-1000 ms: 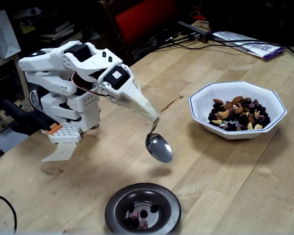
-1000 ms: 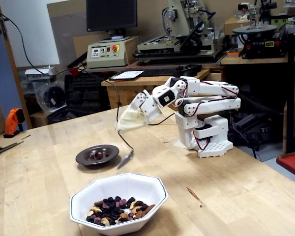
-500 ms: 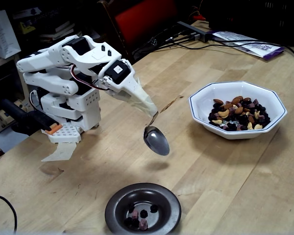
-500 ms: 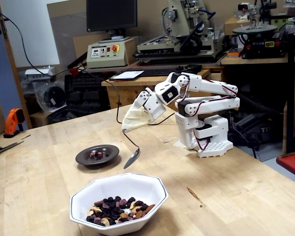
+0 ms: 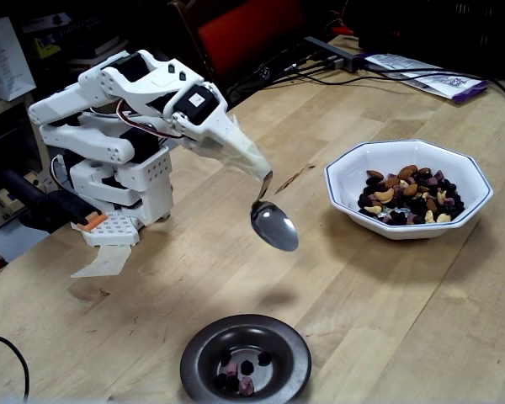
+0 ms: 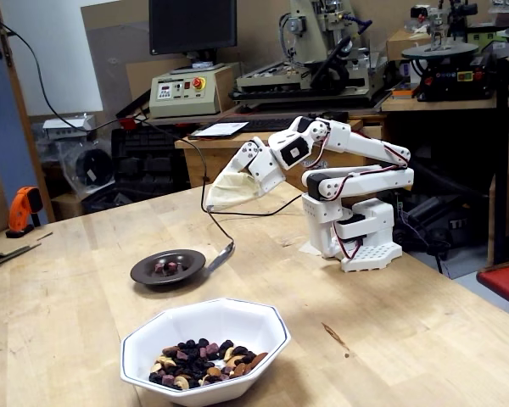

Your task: Use spoon to transfer food from the white bowl to brown plate

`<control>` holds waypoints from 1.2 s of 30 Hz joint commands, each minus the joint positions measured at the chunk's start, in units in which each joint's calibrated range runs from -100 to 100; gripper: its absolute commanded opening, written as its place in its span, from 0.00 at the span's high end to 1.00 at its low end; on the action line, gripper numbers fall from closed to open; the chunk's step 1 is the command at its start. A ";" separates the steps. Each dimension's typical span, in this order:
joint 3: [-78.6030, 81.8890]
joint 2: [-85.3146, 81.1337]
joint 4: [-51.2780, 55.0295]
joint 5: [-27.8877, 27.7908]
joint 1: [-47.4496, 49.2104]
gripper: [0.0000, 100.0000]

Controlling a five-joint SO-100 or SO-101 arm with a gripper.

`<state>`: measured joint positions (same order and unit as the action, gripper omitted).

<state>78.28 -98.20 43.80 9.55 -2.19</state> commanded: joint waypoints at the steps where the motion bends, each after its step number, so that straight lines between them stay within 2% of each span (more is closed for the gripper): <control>1: -4.04 0.34 -1.19 0.05 0.34 0.96; 36: -3.50 -0.01 -1.19 -0.15 0.12 0.96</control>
<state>78.28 -98.28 43.80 9.55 -2.19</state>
